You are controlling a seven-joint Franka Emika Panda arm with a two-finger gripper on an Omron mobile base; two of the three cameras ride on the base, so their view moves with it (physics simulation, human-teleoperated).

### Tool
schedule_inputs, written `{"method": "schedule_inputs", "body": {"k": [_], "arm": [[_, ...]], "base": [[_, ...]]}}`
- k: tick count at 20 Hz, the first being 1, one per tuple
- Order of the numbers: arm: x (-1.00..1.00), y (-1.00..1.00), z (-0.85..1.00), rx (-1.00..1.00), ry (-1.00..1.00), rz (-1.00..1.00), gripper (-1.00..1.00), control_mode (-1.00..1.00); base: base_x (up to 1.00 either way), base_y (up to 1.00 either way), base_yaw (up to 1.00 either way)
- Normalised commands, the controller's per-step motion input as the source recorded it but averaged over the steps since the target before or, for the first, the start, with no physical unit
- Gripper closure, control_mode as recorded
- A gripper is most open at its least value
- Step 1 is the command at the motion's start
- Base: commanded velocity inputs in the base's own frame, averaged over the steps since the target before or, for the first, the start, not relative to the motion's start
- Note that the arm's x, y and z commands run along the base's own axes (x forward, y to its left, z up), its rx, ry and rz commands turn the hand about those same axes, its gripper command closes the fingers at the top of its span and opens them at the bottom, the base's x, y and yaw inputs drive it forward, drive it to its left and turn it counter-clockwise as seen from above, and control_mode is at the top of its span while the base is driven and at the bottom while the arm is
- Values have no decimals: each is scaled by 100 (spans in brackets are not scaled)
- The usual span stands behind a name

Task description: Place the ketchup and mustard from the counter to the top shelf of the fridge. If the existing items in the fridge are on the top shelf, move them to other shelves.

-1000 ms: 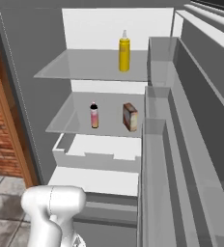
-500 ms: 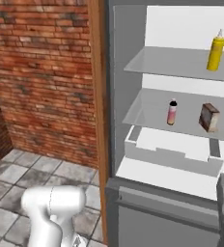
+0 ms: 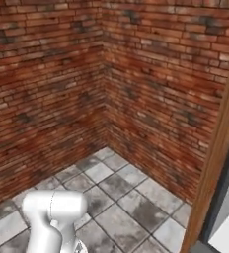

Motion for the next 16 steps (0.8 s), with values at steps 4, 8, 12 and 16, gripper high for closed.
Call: {"method": "schedule_inputs", "body": {"k": [4, 8, 12, 16], "arm": [[0, 0, 0, 0, 0, 0, -100, 100], [0, 0, 0, 0, 0, 0, -100, 100], [0, 0, 0, 0, 0, 0, -100, 100], [0, 0, 0, 0, 0, 0, -100, 100]], "base": [[0, 21, 95], [0, 0, 100], [0, 0, 100], [0, 0, 100]]}}
